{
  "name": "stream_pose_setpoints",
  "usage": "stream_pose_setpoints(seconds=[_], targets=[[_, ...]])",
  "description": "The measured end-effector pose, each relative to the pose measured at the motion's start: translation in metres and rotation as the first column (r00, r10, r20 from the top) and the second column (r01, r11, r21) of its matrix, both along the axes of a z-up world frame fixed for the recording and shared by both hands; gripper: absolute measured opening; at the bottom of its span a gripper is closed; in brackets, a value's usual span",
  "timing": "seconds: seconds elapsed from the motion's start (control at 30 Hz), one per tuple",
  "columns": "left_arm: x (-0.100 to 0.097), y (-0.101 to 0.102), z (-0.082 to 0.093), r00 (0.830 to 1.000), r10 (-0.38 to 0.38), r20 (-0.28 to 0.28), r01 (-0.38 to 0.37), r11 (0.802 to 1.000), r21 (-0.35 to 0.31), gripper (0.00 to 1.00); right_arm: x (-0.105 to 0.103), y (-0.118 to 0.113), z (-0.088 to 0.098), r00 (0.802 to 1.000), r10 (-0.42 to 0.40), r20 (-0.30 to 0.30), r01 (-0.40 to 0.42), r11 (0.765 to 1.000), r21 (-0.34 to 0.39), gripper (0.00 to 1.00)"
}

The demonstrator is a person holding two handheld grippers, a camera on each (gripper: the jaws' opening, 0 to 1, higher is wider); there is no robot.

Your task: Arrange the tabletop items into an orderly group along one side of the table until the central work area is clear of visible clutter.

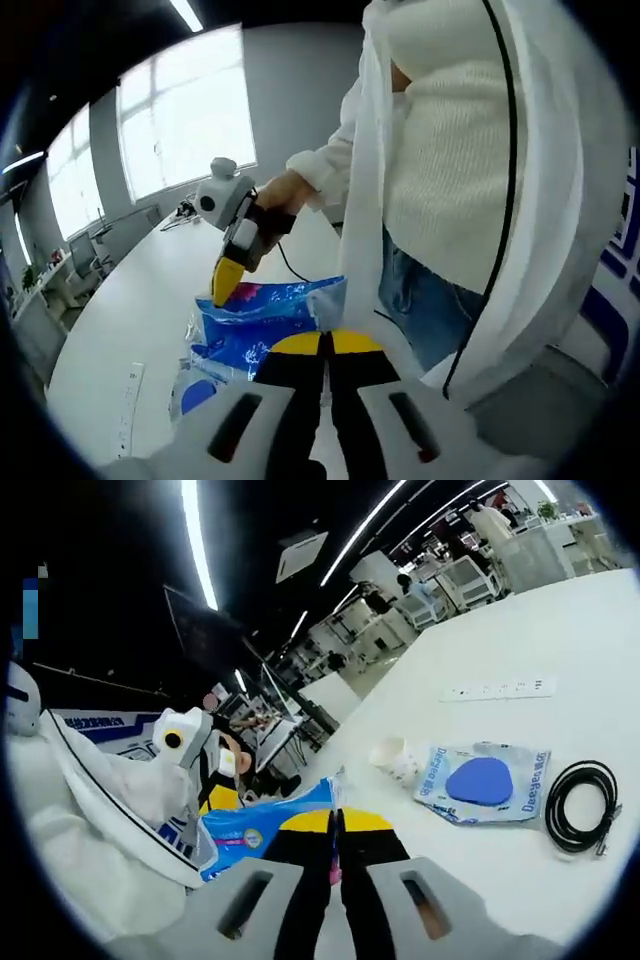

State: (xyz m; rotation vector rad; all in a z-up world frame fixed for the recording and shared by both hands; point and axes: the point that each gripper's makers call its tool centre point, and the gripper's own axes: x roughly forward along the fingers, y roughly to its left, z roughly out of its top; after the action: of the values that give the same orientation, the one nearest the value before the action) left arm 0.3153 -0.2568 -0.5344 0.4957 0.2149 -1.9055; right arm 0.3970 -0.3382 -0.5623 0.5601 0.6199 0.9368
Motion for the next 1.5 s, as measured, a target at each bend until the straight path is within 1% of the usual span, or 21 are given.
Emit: stream_pose_setpoints(seconds=[0.07,0.17,0.23,0.33,0.4,0.43,0.53,0.63,0.67,0.73,0.77,0.8,0.83,0.9,0.93,0.97,1.07,1.1,1.27,1.37,1.5], targets=[[0.007,-0.001,0.002,0.999,0.033,0.004,-0.033,0.999,-0.016,0.00,0.004,-0.004,0.000,0.999,-0.039,-0.013,0.039,0.999,0.007,0.00],[0.024,-0.002,0.007,0.986,0.158,-0.054,-0.160,0.987,-0.036,0.04,0.011,-0.011,0.004,0.995,-0.104,0.002,0.104,0.994,0.009,0.00],[0.041,-0.003,0.008,0.944,0.295,-0.146,-0.301,0.953,-0.022,0.17,0.016,-0.016,0.007,0.989,-0.151,0.009,0.151,0.988,0.017,0.00],[0.055,-0.001,0.015,0.905,0.371,-0.209,-0.393,0.917,-0.075,0.37,0.023,-0.024,0.013,0.974,-0.227,0.018,0.227,0.973,0.032,0.00],[0.066,0.002,0.017,0.844,0.458,-0.278,-0.492,0.869,-0.061,0.48,0.027,-0.032,0.013,0.960,-0.280,0.022,0.279,0.960,0.026,0.00],[0.072,0.004,0.017,0.800,0.506,-0.322,-0.547,0.836,-0.042,0.54,0.030,-0.038,0.015,0.949,-0.311,0.039,0.311,0.950,0.018,0.00],[0.078,0.005,0.018,0.733,0.573,-0.367,-0.632,0.773,-0.054,0.67,0.035,-0.047,0.021,0.920,-0.390,0.039,0.388,0.920,0.060,0.00],[0.083,0.003,0.014,0.573,0.637,-0.516,-0.748,0.664,-0.010,0.70,0.036,-0.051,0.020,0.903,-0.426,0.050,0.424,0.904,0.050,0.00],[0.084,0.003,0.014,0.553,0.641,-0.532,-0.760,0.650,-0.005,0.67,0.037,-0.052,0.021,0.896,-0.440,0.053,0.437,0.898,0.053,0.00],[0.084,0.001,0.011,0.472,0.650,-0.595,-0.807,0.591,0.005,0.62,0.038,-0.054,0.022,0.880,-0.470,0.065,0.467,0.882,0.056,0.00],[0.083,-0.002,0.012,0.430,0.642,-0.635,-0.828,0.561,0.005,0.58,0.038,-0.055,0.024,0.873,-0.483,0.075,0.479,0.876,0.056,0.00],[0.085,-0.003,0.010,0.370,0.642,-0.672,-0.854,0.520,0.026,0.56,0.038,-0.054,0.025,0.868,-0.488,0.085,0.485,0.873,0.055,0.00],[0.083,-0.005,0.008,0.351,0.641,-0.683,-0.859,0.511,0.038,0.54,0.038,-0.053,0.028,0.863,-0.496,0.101,0.492,0.869,0.056,0.00],[0.081,-0.010,0.003,0.336,0.652,-0.679,-0.865,0.499,0.050,0.51,0.038,-0.051,0.031,0.853,-0.505,0.133,0.504,0.863,0.044,0.00],[0.082,-0.012,-0.003,0.311,0.676,-0.668,-0.878,0.473,0.070,0.49,0.037,-0.050,0.032,0.850,-0.507,0.142,0.506,0.861,0.043,0.00],[0.083,-0.013,-0.005,0.302,0.684,-0.664,-0.884,0.462,0.074,0.47,0.037,-0.050,0.035,0.844,-0.514,0.155,0.513,0.857,0.046,0.00],[0.095,-0.008,-0.011,0.220,0.690,-0.689,-0.919,0.384,0.091,0.36,0.035,-0.050,0.037,0.832,-0.530,0.163,0.529,0.847,0.055,0.00],[0.094,-0.008,-0.011,0.224,0.690,-0.688,-0.916,0.389,0.093,0.31,0.035,-0.051,0.036,0.827,-0.537,0.164,0.536,0.842,0.053,0.00],[0.095,-0.005,-0.016,0.221,0.725,-0.652,-0.922,0.374,0.104,0.05,0.027,-0.050,0.031,0.826,-0.541,0.156,0.542,0.839,0.044,0.00],[0.092,-0.004,-0.022,0.238,0.757,-0.609,-0.919,0.379,0.112,0.00,0.023,-0.051,0.025,0.827,-0.542,0.151,0.543,0.839,0.039,0.00],[0.091,-0.003,-0.023,0.233,0.759,-0.608,-0.920,0.375,0.116,0.00,0.019,-0.052,0.020,0.828,-0.541,0.148,0.543,0.839,0.025,0.00]])
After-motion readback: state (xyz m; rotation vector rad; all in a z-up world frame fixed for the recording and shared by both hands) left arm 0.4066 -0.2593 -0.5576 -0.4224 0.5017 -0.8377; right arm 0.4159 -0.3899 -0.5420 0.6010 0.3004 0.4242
